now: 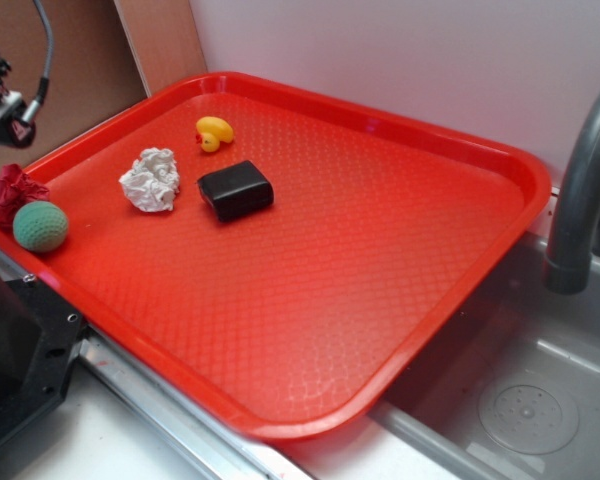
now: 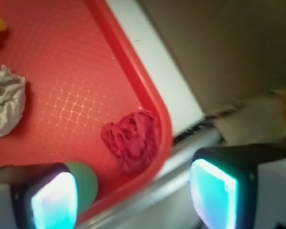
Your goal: Grab the red paper.
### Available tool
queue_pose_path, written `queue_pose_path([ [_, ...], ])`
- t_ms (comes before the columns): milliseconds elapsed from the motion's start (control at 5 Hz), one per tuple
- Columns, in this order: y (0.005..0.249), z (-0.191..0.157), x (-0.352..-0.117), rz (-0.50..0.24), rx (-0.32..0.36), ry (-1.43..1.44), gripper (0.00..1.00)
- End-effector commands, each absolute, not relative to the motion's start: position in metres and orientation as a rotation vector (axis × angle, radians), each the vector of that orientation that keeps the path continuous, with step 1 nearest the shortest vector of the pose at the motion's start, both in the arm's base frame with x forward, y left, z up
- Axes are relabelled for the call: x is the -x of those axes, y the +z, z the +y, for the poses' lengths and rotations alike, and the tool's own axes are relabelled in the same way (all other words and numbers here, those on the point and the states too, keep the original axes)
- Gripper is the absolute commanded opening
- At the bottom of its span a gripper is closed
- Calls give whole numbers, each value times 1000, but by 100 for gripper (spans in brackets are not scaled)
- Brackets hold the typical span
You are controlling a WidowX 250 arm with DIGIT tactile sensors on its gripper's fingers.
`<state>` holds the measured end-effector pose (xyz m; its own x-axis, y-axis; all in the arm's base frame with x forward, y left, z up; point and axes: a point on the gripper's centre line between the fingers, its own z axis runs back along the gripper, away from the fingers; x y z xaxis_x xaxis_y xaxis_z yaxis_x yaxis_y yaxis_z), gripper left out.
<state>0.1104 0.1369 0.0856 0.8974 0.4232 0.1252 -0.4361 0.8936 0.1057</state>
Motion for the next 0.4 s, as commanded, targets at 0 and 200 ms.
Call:
queue_pose_path([
  [0,29,133,-137,-37,-57,383,100],
  [200,9,129,-143,49,-81,364,100],
])
